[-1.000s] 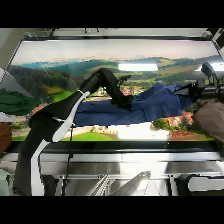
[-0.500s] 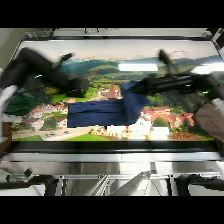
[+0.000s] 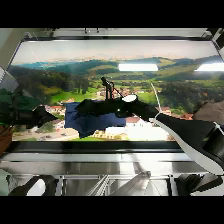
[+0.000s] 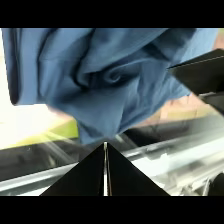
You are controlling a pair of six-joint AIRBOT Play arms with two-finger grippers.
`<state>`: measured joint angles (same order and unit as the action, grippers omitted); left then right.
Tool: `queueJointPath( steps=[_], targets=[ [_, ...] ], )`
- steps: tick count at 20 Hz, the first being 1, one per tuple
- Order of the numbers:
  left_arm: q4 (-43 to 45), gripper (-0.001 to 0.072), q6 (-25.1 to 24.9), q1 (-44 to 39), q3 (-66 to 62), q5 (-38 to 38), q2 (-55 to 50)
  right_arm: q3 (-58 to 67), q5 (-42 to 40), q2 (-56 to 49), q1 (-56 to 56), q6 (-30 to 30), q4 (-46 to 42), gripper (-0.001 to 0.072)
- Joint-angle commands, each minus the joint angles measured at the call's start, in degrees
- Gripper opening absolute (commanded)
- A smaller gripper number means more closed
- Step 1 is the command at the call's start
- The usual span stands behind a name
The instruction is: Fold the shirts.
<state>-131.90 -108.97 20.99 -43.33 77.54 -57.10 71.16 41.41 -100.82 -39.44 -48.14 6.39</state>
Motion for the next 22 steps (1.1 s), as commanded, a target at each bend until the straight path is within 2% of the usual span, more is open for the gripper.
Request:
queueJointPath(
  steps=[1, 2, 4, 9, 11, 17, 20, 22],
  targets=[
    [-2.36, 0.0031, -0.68, 1.29, -0.92, 1.27, 2.80, 0.70, -0.15, 1.29, 0.76, 2.78, 3.02, 0.0576],
    [-2.54, 0.0030, -0.68, 1.29, -2.32, 2.84, 2.25, 0.68, 1.53, 3.10, 2.64, 2.54, 1.36, 0.0575],
    [-2.82, 0.0031, -0.68, 1.29, -4.50, 4.72, 0.81, 0.68, 6.43, 7.23, 8.37, -2.84, -6.84, 0.0575],
    [-2.78, 0.0031, -0.72, 1.29, -5.51, 5.92, -2.16, -0.11, 17.84, 16.55, 26.38, -28.89, -46.80, 0.0578],
    [-2.84, 0.0030, -0.72, 1.29, -5.51, 6.25, -3.63, -2.21, 21.29, 16.85, 30.49, -31.39, -54.16, 0.0590],
    [-3.13, 0.0031, -1.01, 1.29, -5.51, 7.04, -6.60, -6.71, 20.06, 9.44, 31.39, -27.28, -50.47, 0.0589],
    [-3.15, 0.0031, -1.60, 1.29, -5.51, 8.00, -7.89, -6.71, 20.11, 4.33, 30.42, -21.49, -40.54, 0.0588],
    [-3.13, 0.0031, -1.64, 1.29, -5.51, 8.20, -8.31, -6.69, 19.98, 1.75, 29.07, -19.67, -36.57, 0.0587]
  ],
)
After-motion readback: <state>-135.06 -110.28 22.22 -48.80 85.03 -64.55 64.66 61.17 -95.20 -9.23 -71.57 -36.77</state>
